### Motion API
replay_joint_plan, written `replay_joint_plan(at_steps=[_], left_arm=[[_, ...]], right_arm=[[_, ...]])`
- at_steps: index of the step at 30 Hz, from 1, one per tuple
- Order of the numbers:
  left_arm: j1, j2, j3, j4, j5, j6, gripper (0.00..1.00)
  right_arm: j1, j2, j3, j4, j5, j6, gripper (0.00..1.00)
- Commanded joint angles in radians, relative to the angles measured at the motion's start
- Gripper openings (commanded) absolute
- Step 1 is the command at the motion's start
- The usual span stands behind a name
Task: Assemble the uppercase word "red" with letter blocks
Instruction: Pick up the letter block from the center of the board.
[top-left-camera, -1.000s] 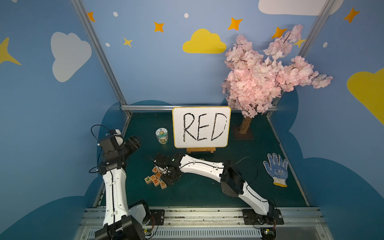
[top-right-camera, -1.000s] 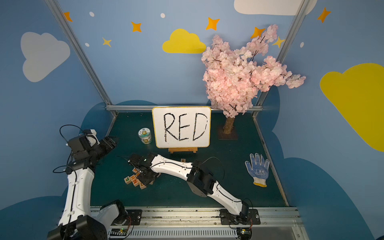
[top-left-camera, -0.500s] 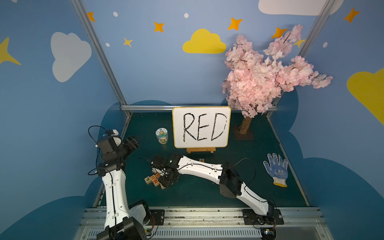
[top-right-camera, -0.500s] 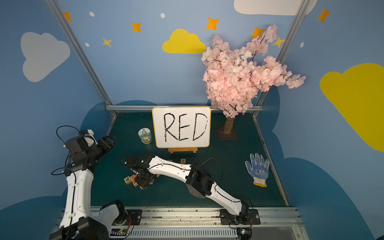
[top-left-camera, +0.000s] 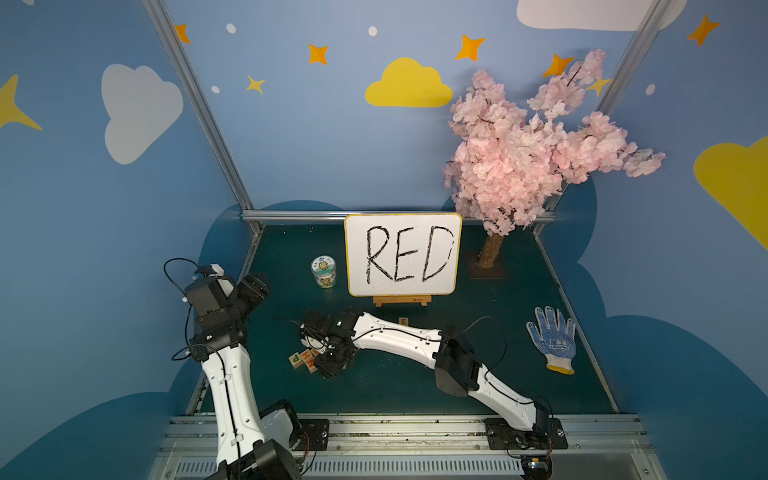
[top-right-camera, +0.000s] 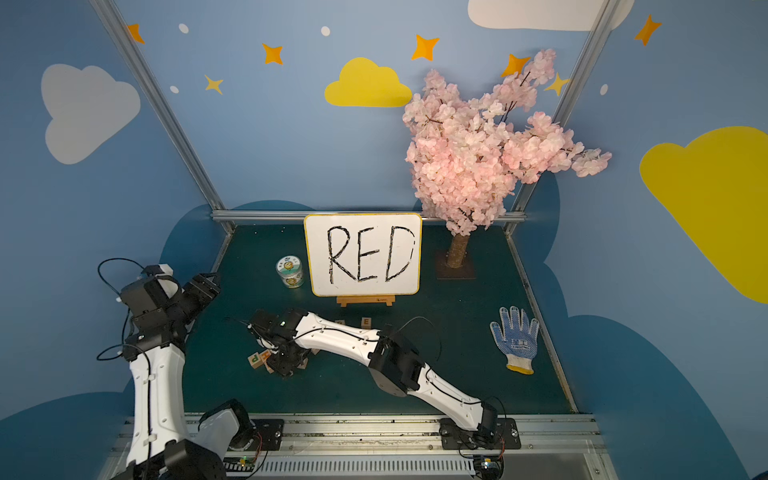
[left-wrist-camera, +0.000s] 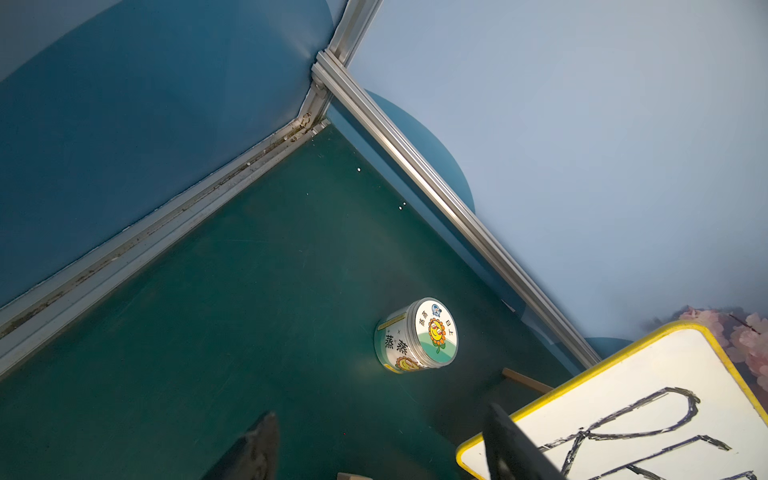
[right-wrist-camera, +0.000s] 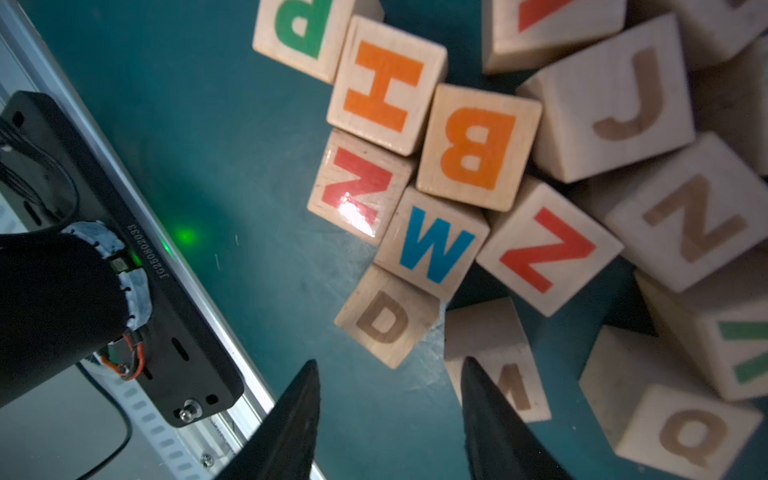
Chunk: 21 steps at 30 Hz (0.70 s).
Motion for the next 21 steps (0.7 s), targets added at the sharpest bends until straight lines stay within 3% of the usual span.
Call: replay_joint_plan(at_steps=[1,5,10,21], left_arm=[[0.012,-0.015,-0.01,0.007,-0.012,-0.005,0.77],[0.018,-0.022,-0.01,0.004,-0.026,-0.006,0.8],[0.029,-0.029,-0.011,0.0,-0.042,-0.012,0.91],[0.035,-0.025,-0.011,0.005,-0.028,-0.011,0.92]], right_arm=[[0.01,0.027,0.028,-0.01,-0.012,-0.014,0.55],[0.012,0.028,0.028,0.003,-0.007,-0.021,0.55],[0.013,0.028,0.03,0.018,-0.001,-0.03,0.55],[0.021,0.029,0.033,0.035,0.015,-0.024,0.54]])
